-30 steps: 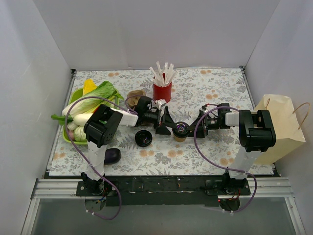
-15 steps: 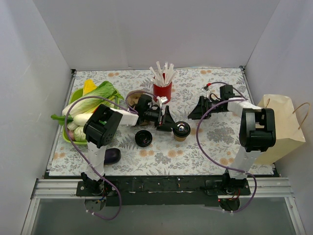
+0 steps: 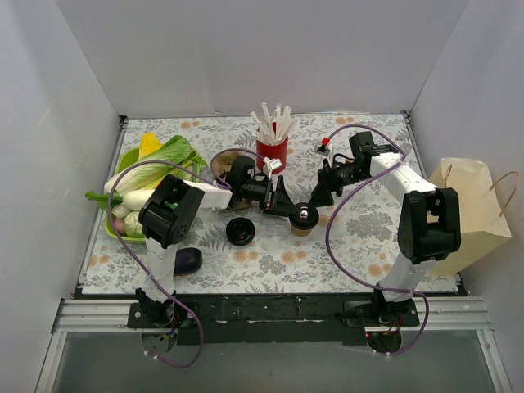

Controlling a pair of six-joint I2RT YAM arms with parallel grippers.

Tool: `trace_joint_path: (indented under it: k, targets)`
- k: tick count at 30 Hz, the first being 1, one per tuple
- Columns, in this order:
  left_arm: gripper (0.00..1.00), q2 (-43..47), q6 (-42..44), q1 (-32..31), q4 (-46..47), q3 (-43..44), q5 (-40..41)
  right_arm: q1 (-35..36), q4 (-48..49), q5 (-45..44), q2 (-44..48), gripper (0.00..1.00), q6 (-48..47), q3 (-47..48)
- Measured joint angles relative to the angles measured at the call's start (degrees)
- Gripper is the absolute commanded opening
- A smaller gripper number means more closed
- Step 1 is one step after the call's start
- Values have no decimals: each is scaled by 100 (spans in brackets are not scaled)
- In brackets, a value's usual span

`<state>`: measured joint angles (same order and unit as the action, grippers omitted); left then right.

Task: Pack the takeout coffee

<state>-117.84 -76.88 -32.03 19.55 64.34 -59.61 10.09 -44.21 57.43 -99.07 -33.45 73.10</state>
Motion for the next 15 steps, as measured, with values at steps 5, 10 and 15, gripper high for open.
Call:
trace_joint_path:
  k: [5,10,15]
  targets:
    - [98,22,76,0,42,28,-15,17,-125,-179,2,88,-127,-2]
    - [98,173,232,-4,-4,11,-26,2,-94,-219,-31,88,-94,-4]
    - [98,352,411,-17,-85,-26,-162,-4,17,-61,-433,88,101,-26]
